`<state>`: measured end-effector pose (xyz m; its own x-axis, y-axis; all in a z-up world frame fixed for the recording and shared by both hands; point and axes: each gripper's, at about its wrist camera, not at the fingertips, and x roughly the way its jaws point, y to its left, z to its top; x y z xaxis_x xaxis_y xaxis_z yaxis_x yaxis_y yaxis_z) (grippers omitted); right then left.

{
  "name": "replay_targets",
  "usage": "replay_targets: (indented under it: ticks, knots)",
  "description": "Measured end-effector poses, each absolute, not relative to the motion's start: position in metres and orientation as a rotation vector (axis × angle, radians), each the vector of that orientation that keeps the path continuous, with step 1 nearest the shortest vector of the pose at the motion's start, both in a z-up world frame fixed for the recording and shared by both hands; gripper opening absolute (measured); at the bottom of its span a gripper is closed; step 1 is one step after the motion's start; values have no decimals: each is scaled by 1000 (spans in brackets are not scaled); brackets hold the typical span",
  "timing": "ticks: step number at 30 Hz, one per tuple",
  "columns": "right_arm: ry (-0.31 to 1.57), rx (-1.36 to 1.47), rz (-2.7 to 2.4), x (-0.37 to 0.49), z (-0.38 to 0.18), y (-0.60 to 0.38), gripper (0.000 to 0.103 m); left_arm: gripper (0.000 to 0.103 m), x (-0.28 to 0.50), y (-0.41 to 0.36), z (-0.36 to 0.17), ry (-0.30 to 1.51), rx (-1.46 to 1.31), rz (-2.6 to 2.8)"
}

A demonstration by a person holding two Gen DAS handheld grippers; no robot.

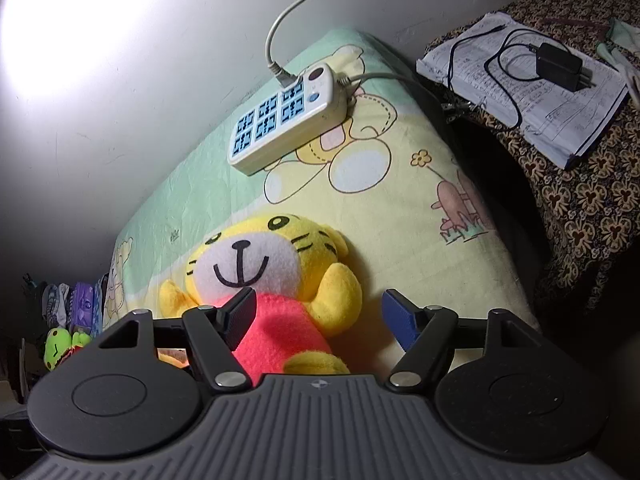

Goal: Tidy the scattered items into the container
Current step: 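Reach the right gripper to the yellow-pink tiger plush and grasp it, then lift the tiger plush with the right gripper toward the red box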

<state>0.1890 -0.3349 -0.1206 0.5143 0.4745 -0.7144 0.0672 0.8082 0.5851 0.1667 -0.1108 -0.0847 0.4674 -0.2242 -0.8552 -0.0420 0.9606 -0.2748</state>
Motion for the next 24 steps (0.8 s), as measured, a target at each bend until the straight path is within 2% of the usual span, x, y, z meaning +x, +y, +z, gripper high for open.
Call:
replay_targets:
  ticks: [13,15,17,24]
  knots:
    - [1132,859,431,211,-160,-328,77,103,181,-124,-99,1048,-200,-128]
    - [1160,918,456,213,-168,-328,75,103,182,-125,-102,1047,-194,-136]
    - [1152,954,488,212,-168,-329,61,103,183,-127,-103,1047,-183,-146]
    - [1101,956,523,198,-156,-338,49,103,177,-134,-99,1025,-166,-237]
